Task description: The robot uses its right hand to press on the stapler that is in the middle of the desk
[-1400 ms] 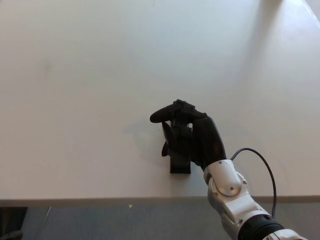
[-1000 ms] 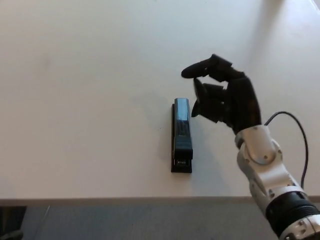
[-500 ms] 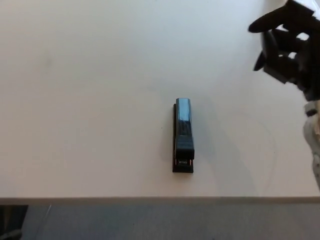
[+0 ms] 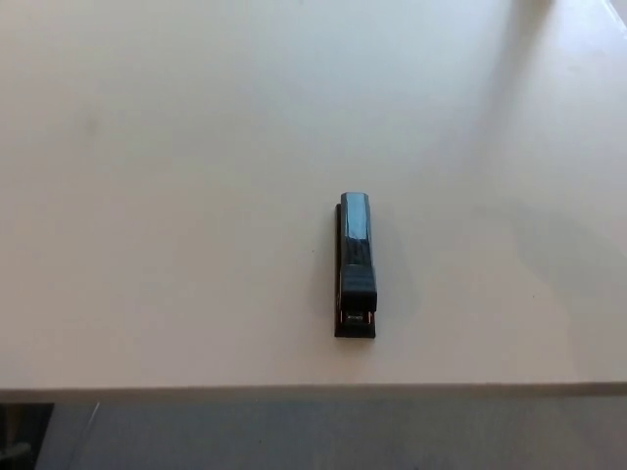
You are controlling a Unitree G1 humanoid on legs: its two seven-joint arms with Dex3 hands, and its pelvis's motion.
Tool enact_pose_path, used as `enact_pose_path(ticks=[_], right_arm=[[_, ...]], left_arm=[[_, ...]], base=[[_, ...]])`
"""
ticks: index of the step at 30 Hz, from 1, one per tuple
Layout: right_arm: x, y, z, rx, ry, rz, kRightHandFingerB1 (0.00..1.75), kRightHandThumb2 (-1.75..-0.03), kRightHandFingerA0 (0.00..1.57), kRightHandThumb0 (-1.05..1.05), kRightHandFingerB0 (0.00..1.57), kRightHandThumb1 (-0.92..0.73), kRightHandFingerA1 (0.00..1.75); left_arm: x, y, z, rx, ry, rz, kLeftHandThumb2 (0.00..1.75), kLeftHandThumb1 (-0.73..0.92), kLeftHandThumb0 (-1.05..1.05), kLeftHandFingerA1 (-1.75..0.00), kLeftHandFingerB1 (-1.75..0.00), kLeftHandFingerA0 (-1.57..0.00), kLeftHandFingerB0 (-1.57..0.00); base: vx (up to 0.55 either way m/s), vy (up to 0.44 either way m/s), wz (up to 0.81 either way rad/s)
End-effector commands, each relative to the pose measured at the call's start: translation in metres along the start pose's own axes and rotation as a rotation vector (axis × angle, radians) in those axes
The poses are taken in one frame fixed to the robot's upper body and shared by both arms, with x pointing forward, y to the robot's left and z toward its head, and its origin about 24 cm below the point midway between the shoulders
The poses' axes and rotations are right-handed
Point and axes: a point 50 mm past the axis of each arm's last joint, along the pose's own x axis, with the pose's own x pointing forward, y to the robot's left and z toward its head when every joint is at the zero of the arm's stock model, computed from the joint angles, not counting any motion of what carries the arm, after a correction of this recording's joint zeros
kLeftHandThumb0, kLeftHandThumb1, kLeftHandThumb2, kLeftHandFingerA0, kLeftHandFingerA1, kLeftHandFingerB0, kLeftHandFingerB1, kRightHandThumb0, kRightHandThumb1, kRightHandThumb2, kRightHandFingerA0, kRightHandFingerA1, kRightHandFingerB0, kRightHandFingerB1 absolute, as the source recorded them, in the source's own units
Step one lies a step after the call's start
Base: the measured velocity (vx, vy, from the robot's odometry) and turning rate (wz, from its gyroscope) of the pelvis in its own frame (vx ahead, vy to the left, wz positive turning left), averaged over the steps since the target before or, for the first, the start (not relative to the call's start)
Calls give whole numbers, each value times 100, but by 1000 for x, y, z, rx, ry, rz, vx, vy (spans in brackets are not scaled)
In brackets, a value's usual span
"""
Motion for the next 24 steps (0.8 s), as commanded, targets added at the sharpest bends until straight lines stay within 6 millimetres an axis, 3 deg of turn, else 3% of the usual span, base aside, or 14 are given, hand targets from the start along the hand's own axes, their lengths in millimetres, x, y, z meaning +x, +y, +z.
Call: enact_pose_path(ticks=[1, 2, 5, 7, 8, 9, 10, 12, 13, 20, 21, 22, 23, 24], right_arm=[[-35, -68, -24, -45, 174, -136, 120, -83, 110, 9, 71, -84, 142], [-42, -73, -29, -62, 188, -146, 118, -84, 111, 10, 73, -83, 139], [-63, -84, -46, -44, 248, -171, 119, -90, 110, 12, 71, -83, 149], [-78, -90, -61, -51, 346, -202, 125, -79, 104, 7, 70, -86, 157], [-84, -91, -67, -49, 381, -208, 123, -75, 103, 7, 68, -88, 160], [-91, -92, -73, -52, 418, -213, 123, -74, 102, 6, 67, -88, 161], [-101, -92, -82, -79, 467, -215, 119, -72, 99, 3, 66, -91, 158], [-103, -93, -85, -90, 480, -216, 119, -72, 99, 3, 66, -91, 158], [-125, -89, -103, -100, 599, -228, 123, -70, 95, 3, 63, -92, 163], [-176, -72, -138, -175, 937, -230, 122, -67, 95, -3, 66, -91, 156], [-184, -68, -142, -182, 981, -222, 121, -67, 92, -3, 66, -91, 156], [-191, -64, -147, -220, 1041, -203, 121, -70, 88, -9, 67, -87, 155], [-198, -59, -151, -225, 1097, -182, 117, -66, 87, -11, 60, -89, 153], [-203, -56, -153, -225, 1136, -173, 113, -69, 86, -11, 62, -86, 153]], left_arm=[[-3, 20, 5, 34, -3, 62, 67, 91, -69, -44, -39, -17, -12], [-4, 20, 5, 39, -4, 63, 116, 60, -37, -52, -51, -5, -3], [-3, 20, 4, 43, 2, 69, 116, 60, -37, -51, -50, -5, -3], [-2, 19, 6, 42, -2, 65, 116, 59, -37, -51, -51, -5, -3], [-2, 19, 6, 42, -3, 64, 79, 87, -73, -44, -44, -12, -14], [-1, 20, 7, 45, -2, 65, 115, 58, -38, -51, -51, -5, -3], [-1, 19, 7, 34, -7, 69, 66, 90, -72, -43, -39, -16, -12], [0, 19, 8, 30, -11, 69, 66, 90, -72, -43, -39, -16, -12], [1, 19, 9, 12, -13, 61, 108, 66, -71, -50, -45, -5, -3], [3, 19, 13, 23, -25, 65, 107, 66, -72, -54, -47, -15, -3], [2, 19, 13, 18, -34, 64, 80, 86, -72, -46, -45, -14, -14], [3, 19, 13, 15, -32, 66, 116, 59, -37, -52, -51, -6, -4], [3, 19, 13, 20, -29, 69, 115, 58, -37, -52, -51, -6, -4], [3, 19, 13, 24, -25, 68, 106, 66, -77, -54, -48, -16, -5]], base=[[0, 0, 0], [0, 0, 0], [0, 0, 0], [0, 0, 0], [0, 0, 0], [0, 0, 0], [0, 0, 0], [0, 0, 0], [0, 0, 0], [0, 0, 0], [0, 0, 0], [0, 0, 0], [0, 0, 0], [0, 0, 0]])
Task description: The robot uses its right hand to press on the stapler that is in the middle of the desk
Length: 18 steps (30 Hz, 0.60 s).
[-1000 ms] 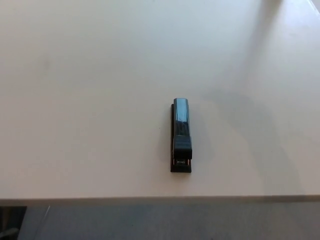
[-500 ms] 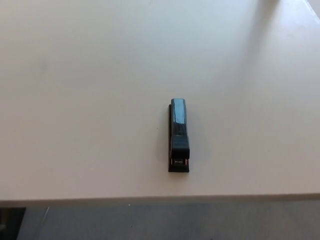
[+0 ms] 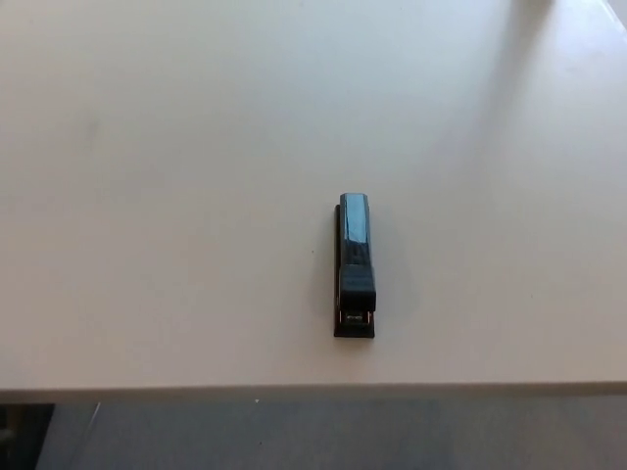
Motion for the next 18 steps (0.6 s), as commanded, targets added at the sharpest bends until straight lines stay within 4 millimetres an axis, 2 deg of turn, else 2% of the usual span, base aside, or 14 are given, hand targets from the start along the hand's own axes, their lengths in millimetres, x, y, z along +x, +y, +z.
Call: enact_pose_path(ticks=[1, 3, 4, 5, 6, 7, 8, 9, 11, 13, 14, 15, 16, 18], right_arm=[[-17, 24, -52, -130, 290, 16, 118, -66, 84, -10, 58, -88, 154], [-19, 30, -57, -149, 329, 34, 115, -66, 84, -11, 58, -88, 149], [-23, 34, -64, -170, 373, 49, 110, -67, 82, -12, 57, -87, 148], [-28, 39, -72, -199, 426, 94, 101, -68, 82, -13, 55, -86, 143], [-33, 41, -79, -250, 461, 114, 89, -67, 85, -11, 60, -87, 129], [-37, 41, -84, -265, 480, 128, 77, -66, 84, -9, 62, -88, 120], [-41, 43, -91, -287, 525, 144, 50, -65, 84, -15, 64, -87, 101], [-45, 46, -95, -310, 547, 170, 45, -66, 86, -14, 58, -88, 99], [-48, 49, -98, -323, 564, 197, 43, -65, 91, -18, 53, -88, 102], [-54, 53, -106, -332, 620, 255, 47, -65, 84, -21, 54, -87, 103], [-55, 57, -107, -348, 636, 279, 43, -65, 91, -24, 52, -87, 103], [-56, 60, -108, -381, 647, 315, 52, -65, 92, -25, 58, -86, 101], [-58, 62, -110, -400, 660, 317, 45, -64, 93, -23, 61, -82, 97], [-61, 67, -114, -415, 674, 329, 44, -64, 85, -20, 58, -83, 99]], left_arm=[[0, 8, 4, 0, -10, 28, 106, 67, -82, -53, -47, -15, -4], [0, 9, 5, -2, -17, 31, 106, 65, -73, -54, -48, -15, -5], [0, 9, 4, -4, -15, 32, 76, 86, -73, -45, -44, -13, -15], [0, 9, 4, -1, -9, 34, 66, 90, -72, -44, -40, -18, -12], [-1, 10, 2, 0, -1, 41, 115, 59, -37, -51, -51, -5, -3], [-1, 9, 2, 2, -1, 38, 79, 87, -72, -45, -44, -14, -15], [0, 8, 3, 4, 0, 35, 67, 90, -71, -44, -39, -18, -12], [1, 8, 4, 8, 1, 36, 116, 59, -37, -52, -51, -5, -3], [1, 9, 4, 12, 0, 37, 116, 60, -37, -51, -51, -5, -3], [1, 8, 4, -6, -3, 34, 104, 66, -80, -52, -45, -13, -1], [0, 9, 4, -8, -7, 38, 115, 58, -38, -52, -51, -5, -4], [-1, 9, 3, -5, -7, 37, 66, 90, -71, -43, -40, -16, -13], [-1, 9, 3, 3, -6, 36, 115, 58, -37, -52, -51, -5, -4], [-3, 8, 1, 0, -5, 35, 116, 60, -37, -52, -51, -5, -4]], base=[[0, 0, 0], [0, 0, 0], [0, 0, 0], [0, 0, 0], [0, 0, 0], [0, 0, 0], [0, 0, 0], [0, 0, 0], [0, 0, 0], [0, 0, 0], [0, 0, 0], [0, 0, 0], [0, 0, 0], [0, 0, 0]])
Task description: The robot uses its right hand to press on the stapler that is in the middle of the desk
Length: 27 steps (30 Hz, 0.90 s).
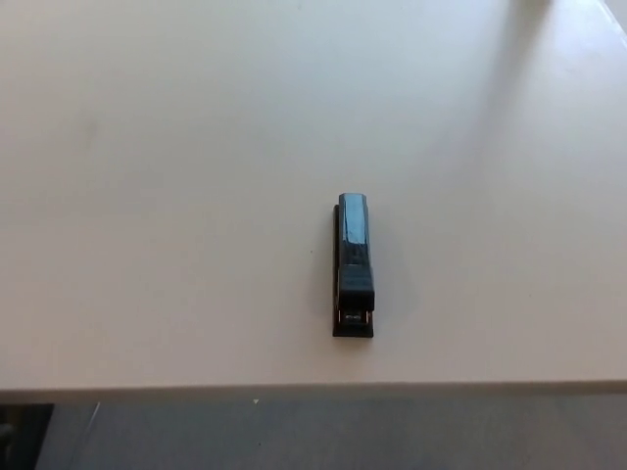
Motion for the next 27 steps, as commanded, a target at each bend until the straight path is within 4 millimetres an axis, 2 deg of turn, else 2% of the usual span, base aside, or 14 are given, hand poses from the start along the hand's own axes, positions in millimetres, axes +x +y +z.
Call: enact_pose_path(ticks=[1, 2, 3, 4, 5, 7, 10, 11, 12, 13, 14, 16, 20, 27], right_arm=[[0, 14, -10, -119, 99, 62, 41, -66, 82, -19, 53, -86, 98], [1, 18, -7, -156, 103, 86, 66, -66, 80, -17, 52, -88, 98], [1, 20, -6, -173, 104, 94, 61, -65, 82, -19, 54, -86, 97], [2, 22, -3, -177, 104, 105, 55, -66, 82, -21, 55, -87, 95], [4, 25, 4, -204, 93, 135, 54, -64, 82, -17, 56, -81, 99], [5, 27, 11, -190, 78, 158, 44, -63, 79, -15, 51, -80, 95], [6, 28, 14, -134, 83, 174, 39, -65, 84, -23, 45, -84, 83], [5, 29, 12, -10, 111, 246, 28, -68, 59, -34, 14, -92, 54], [4, 28, 11, 45, 118, 288, 24, -66, 37, -42, 6, -88, 40], [3, 29, 9, 33, 119, 316, 18, -66, 18, -46, 3, -83, 33], [2, 28, 7, 9, 131, 346, 16, -97, 0, -70, 0, -69, 20], [1, 27, 3, -3, 174, 343, 12, -105, 0, -80, 0, -77, 16], [1, 27, 2, 22, 181, 339, 7, -109, 0, -87, 0, -80, 9], [1, 27, 3, 28, 167, 339, 8, -109, 0, -86, 0, -80, 9]], left_arm=[[-3, 7, -1, 10, 6, 25, 67, 90, -70, -43, -40, -16, -12], [-3, 7, 0, 13, 4, 25, 105, 65, -74, -53, -48, -14, -5], [-3, 7, -1, 22, 9, 32, 116, 60, -37, -51, -51, -5, -3], [-3, 7, -1, 26, 9, 31, 116, 61, -37, -51, -51, -5, -3], [-2, 8, 0, 19, 8, 30, 104, 64, -75, -52, -46, -13, -1], [-1, 9, 3, 8, -3, 32, 108, 65, -69, -50, -45, -6, -2], [0, 8, 3, -2, -3, 31, 104, 64, -75, -51, -46, -10, -3], [0, 8, 3, 1, -1, 28, 105, 65, -76, -50, -46, -8, -3], [0, 8, 3, -2, -3, 29, 103, 66, -79, -51, -45, -10, -2], [0, 8, 5, 5, -8, 27, 117, 62, -36, -51, -51, -5, -3], [0, 9, 5, 11, -6, 29, 116, 60, -37, -52, -51, -5, -3], [0, 9, 5, 20, -2, 34, 116, 61, -37, -51, -51, -5, -4], [2, 10, 7, 15, -8, 38, 116, 61, -37, -51, -51, -5, -3], [4, 10, 10, 32, -15, 39, 117, 61, -36, -51, -51, -6, -4]], base=[[0, 0, 0], [0, 0, 0], [0, 0, 0], [0, 0, 0], [0, 0, 0], [0, 0, 0], [0, 0, 0], [0, 0, 0], [0, 0, 0], [0, 0, 0], [0, 0, 0], [0, 0, 0], [0, 0, 0], [0, 0, 0]])
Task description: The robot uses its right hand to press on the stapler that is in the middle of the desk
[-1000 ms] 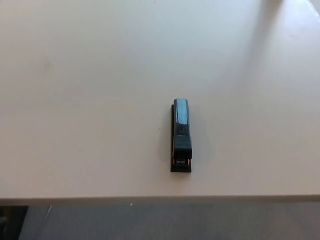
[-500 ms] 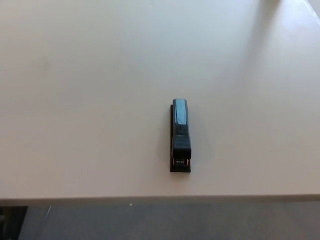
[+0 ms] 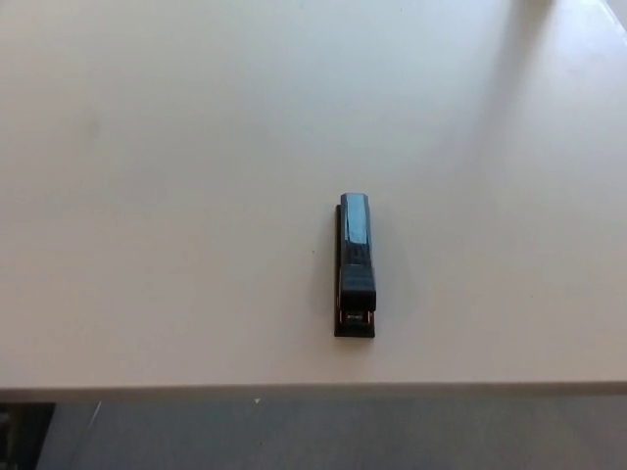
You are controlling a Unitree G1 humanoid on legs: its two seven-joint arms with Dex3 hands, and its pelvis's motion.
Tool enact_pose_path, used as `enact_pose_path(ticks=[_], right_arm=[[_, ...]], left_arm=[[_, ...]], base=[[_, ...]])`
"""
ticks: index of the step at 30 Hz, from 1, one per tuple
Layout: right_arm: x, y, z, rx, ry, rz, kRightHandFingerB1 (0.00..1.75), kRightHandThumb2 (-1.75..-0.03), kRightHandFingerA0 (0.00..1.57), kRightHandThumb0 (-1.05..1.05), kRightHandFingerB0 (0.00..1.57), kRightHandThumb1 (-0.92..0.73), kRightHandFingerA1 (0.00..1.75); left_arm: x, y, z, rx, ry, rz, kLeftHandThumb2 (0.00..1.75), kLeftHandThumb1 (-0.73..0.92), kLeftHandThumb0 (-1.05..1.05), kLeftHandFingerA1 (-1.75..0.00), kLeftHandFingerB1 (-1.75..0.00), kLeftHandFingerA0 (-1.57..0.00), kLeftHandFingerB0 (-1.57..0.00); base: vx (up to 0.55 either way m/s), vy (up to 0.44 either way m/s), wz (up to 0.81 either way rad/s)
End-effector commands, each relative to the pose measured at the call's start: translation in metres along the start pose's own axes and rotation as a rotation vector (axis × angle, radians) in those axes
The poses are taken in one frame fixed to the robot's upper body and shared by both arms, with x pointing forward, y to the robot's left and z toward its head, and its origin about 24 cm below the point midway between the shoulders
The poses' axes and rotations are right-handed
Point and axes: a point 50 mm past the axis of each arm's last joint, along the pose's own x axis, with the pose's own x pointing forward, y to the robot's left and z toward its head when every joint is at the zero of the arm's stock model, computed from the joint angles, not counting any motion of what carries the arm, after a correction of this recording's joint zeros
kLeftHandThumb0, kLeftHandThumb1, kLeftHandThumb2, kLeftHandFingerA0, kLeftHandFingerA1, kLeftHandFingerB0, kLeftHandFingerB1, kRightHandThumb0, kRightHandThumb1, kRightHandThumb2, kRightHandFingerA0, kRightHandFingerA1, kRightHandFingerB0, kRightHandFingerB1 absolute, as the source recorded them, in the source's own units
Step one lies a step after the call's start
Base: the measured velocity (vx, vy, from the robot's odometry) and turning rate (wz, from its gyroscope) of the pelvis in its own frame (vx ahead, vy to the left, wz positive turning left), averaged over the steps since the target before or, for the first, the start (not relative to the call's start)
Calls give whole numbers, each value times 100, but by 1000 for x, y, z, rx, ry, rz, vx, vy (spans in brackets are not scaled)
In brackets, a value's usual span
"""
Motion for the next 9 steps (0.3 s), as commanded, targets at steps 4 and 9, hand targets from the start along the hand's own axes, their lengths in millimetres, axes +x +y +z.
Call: enact_pose_path(ticks=[4, 9], right_arm=[[-2, -4, 0, -12, 20, 28, 8, -111, 0, -84, 0, -83, 10], [-2, -4, 0, 44, 14, 31, 7, -108, 0, -85, 0, -81, 9]], left_arm=[[2, 9, 5, 18, 0, 22, 117, 61, -36, -52, -51, -5, -4], [2, 9, 5, 8, 8, 29, 117, 62, -36, -51, -51, -4, -3]], base=[[0, 0, 0], [0, 0, 0]])
